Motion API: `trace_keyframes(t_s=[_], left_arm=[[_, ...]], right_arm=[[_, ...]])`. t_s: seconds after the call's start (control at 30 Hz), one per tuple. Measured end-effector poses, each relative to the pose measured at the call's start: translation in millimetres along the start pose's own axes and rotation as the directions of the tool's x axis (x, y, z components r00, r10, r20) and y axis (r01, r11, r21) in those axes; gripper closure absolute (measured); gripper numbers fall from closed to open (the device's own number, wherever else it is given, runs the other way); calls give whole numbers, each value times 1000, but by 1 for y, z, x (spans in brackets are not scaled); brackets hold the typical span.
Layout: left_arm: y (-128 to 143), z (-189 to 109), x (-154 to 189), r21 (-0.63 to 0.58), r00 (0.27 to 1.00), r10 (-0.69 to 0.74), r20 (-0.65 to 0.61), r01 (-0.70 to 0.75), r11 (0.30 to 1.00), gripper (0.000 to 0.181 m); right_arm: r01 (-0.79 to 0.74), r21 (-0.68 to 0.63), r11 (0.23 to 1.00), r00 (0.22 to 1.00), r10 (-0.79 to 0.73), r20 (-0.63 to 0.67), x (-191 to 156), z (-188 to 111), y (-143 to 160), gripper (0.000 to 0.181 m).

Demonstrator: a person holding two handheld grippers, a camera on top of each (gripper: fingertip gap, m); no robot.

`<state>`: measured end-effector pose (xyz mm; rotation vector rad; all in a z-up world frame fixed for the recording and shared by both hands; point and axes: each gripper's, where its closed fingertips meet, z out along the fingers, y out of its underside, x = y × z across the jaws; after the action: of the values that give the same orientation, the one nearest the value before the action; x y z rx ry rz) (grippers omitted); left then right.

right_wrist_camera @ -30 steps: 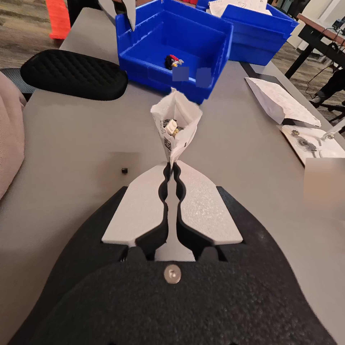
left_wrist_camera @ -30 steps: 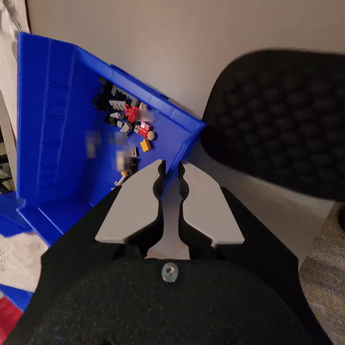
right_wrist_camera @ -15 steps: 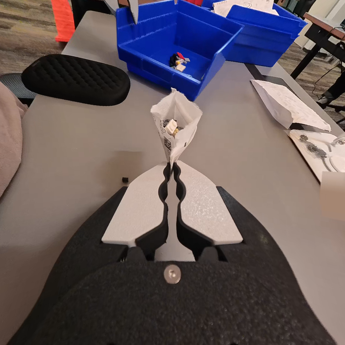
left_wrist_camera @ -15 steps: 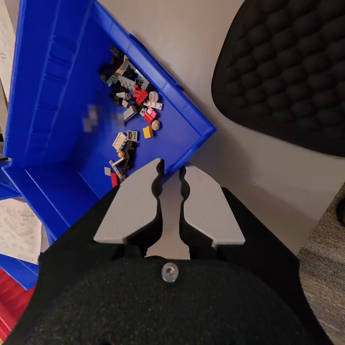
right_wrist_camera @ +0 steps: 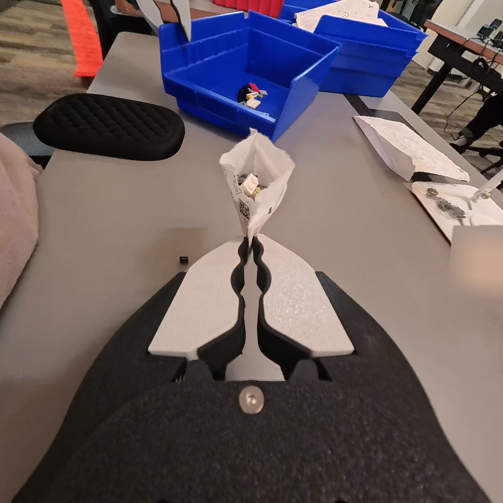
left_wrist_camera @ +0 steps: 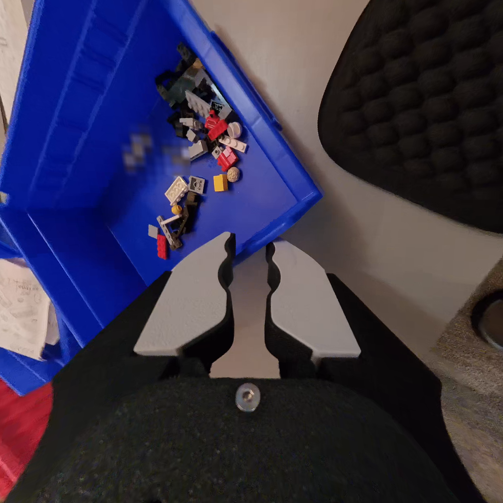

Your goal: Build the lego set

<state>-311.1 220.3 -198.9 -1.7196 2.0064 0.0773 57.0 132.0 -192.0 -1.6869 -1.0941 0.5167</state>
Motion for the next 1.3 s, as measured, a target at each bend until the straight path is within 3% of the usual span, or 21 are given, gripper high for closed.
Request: trace_keyframes(t_s=[0.13,0.2,0.27,0.33,0.43,0.53,0.57,0.63,0.7,0.77,0.9,0.97,1.03,1.13,1.2,1.23,1.3], left_arm=[[-29,-38,0,209,976,-212,-36,215,954,161],[-71,-64,-6,416,953,-297,-49,290,862,164],[-113,-77,-5,543,936,-343,-80,330,772,164],[-147,-76,-2,603,936,-346,-66,314,733,161],[-199,-61,9,681,902,-377,-213,413,605,161],[-218,-20,5,661,868,-448,-217,468,586,160],[-215,-9,-3,652,848,-504,-165,477,590,159],[-188,-4,-32,617,758,-650,55,486,619,156],[-144,-20,-54,548,623,-730,283,519,656,146],[-99,-43,-64,496,485,-788,379,613,615,129],[-19,-67,-72,501,252,-904,346,765,405,115],[16,-55,-75,460,180,-935,304,832,309,111],[30,-33,-76,409,140,-972,187,889,207,103],[52,-2,-75,295,110,-981,159,943,154,104],[44,10,-75,264,90,-995,33,960,96,116],[46,11,-75,254,93,-995,29,962,98,124],[60,12,-73,236,134,-981,140,958,164,155]], right_arm=[[-54,29,998,998,54,11,1,-6,0,178],[-70,43,997,998,70,12,2,-9,-1,178],[-76,48,996,997,76,10,2,-10,-2,178],[-68,43,997,998,68,3,1,-10,-2,178],[-67,44,997,998,68,0,-2,-9,-3,178],[-53,39,998,999,53,-11,-4,-9,-5,178],[-51,38,998,999,51,-16,-5,-9,-6,178],[-52,38,998,998,53,-24,-5,-10,-7,178],[-55,36,998,998,56,-30,-5,-12,-6,178],[-63,41,997,997,64,-33,-5,-13,-5,178],[-79,39,996,996,81,-29,-4,-12,-3,178],[-81,36,996,996,82,-23,-5,-12,-4,178],[-84,32,996,996,84,-21,-5,-11,-4,178],[-88,29,996,996,89,-23,-5,-11,-4,178],[-90,28,996,996,91,-26,-5,-12,-3,178],[-90,29,995,995,91,-27,-5,-13,-3,178],[-93,26,995,995,94,-31,-5,-14,-2,178]])
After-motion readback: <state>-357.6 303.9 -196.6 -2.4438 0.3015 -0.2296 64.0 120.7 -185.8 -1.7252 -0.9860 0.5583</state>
